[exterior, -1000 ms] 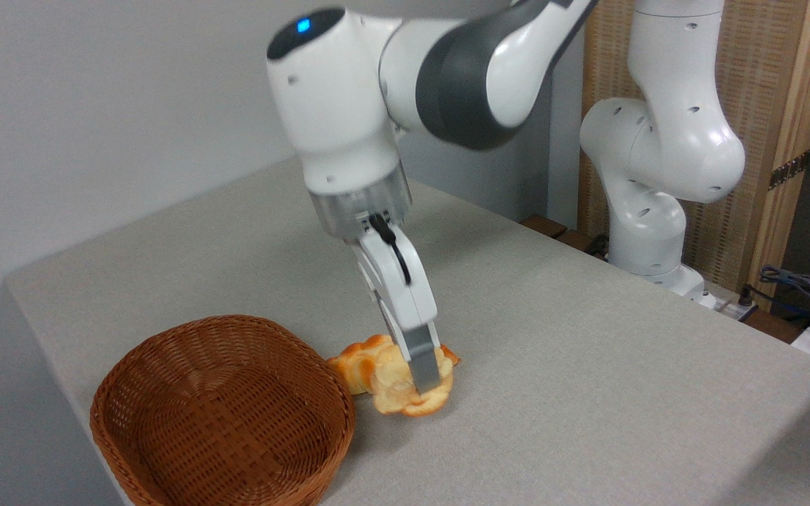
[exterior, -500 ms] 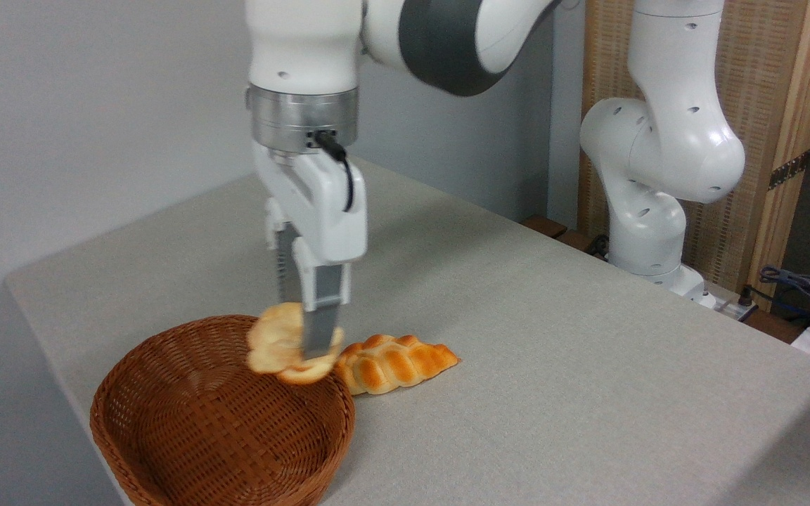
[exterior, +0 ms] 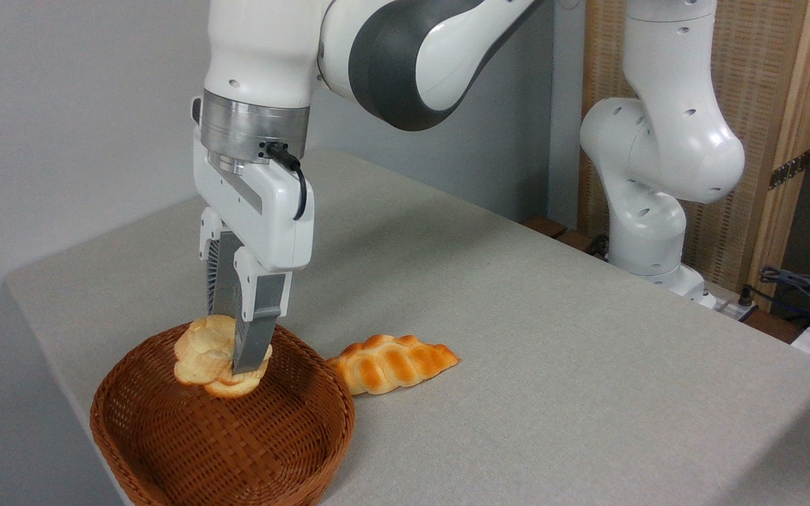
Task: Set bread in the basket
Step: 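Open the gripper to drop the bun into the basket, raise it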
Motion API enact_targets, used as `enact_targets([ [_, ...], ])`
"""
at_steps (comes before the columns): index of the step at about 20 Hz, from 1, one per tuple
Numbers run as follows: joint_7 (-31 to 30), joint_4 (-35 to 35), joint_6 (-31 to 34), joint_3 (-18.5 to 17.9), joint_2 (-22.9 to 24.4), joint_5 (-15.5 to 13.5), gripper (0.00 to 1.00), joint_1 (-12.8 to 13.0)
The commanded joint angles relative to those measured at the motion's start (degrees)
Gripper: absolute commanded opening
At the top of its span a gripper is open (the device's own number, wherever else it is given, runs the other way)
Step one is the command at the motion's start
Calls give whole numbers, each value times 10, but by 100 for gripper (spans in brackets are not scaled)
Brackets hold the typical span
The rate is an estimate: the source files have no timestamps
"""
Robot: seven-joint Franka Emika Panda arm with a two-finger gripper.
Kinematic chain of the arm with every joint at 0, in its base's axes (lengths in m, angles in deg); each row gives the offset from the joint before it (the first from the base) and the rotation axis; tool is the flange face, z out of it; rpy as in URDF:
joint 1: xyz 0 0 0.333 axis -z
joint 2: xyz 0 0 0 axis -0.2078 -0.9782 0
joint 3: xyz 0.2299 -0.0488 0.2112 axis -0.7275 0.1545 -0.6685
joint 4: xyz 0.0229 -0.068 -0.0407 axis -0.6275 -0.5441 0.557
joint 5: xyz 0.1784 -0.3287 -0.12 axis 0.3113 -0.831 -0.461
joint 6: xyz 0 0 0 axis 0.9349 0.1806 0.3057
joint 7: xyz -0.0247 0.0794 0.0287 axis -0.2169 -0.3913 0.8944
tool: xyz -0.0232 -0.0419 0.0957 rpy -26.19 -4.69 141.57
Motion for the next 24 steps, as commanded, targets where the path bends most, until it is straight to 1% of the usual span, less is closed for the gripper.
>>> enact_targets([
  [1,-9,4,1,-1,-2,5,100,0],
  [7,-8,4,6,-1,0,5,100,0],
  [10,-9,4,11,-7,5,4,100,0],
  [12,-10,5,30,-11,16,3,100,-6],
  [14,-11,5,61,-25,30,3,100,-5],
  [16,-13,5,103,-26,40,1,100,-5],
  [19,-39,5,153,-26,49,0,100,-6],
  [22,-63,5,169,-26,50,-4,100,-5],
  [24,-68,5,170,-26,50,-4,100,-5],
])
